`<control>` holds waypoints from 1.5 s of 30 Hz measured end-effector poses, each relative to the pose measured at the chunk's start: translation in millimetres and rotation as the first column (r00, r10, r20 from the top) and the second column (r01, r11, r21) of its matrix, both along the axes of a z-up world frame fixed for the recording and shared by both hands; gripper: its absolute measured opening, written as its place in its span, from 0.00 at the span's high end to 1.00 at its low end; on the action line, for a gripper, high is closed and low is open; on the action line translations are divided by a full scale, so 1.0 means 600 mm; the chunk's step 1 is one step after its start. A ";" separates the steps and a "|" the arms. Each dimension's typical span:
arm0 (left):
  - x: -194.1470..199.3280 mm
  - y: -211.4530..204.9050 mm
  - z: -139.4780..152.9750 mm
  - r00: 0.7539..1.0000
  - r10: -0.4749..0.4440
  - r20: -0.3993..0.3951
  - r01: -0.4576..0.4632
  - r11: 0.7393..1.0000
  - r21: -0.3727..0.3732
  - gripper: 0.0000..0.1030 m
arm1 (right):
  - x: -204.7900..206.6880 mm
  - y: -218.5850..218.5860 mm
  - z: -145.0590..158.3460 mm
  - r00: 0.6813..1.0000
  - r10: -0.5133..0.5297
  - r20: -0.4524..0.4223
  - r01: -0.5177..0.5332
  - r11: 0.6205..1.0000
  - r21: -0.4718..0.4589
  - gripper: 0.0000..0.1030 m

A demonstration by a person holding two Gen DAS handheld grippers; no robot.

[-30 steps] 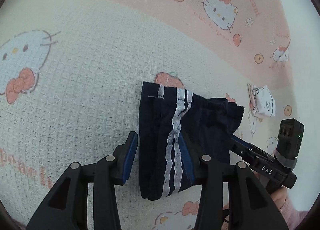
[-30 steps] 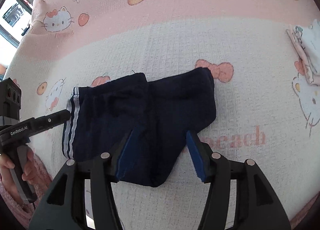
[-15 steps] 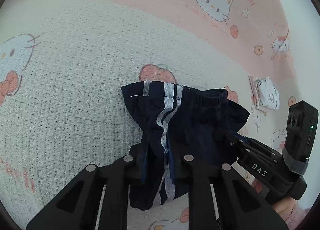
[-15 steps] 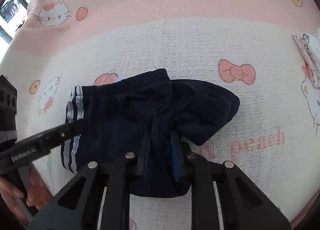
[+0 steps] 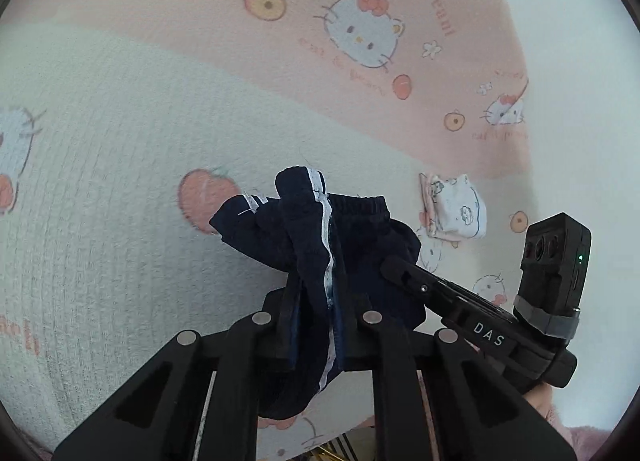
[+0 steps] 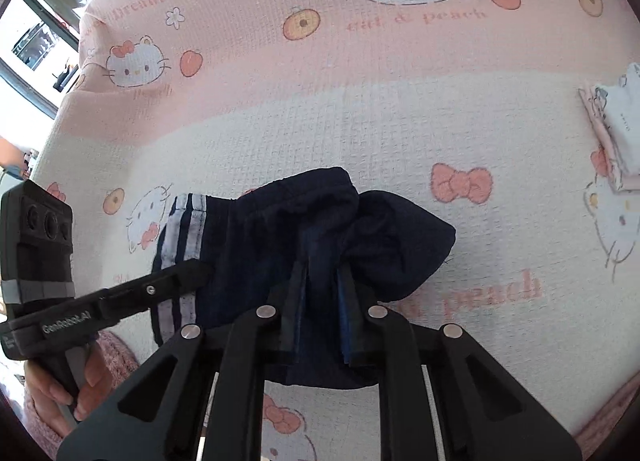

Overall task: Fold clothes
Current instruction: 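Lift the folded shorts with both grippers and carry them toward the white garment stack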

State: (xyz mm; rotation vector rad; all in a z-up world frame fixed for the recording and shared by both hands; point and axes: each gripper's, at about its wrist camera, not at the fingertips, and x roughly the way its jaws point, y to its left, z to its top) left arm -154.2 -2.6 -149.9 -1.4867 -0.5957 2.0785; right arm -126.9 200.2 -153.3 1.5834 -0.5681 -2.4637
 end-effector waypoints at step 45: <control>-0.185 0.593 0.024 0.949 -0.196 -0.246 0.202 0.979 -0.004 0.73 | -0.026 0.700 0.088 0.886 -0.411 -0.216 0.440 0.891 0.110 0.78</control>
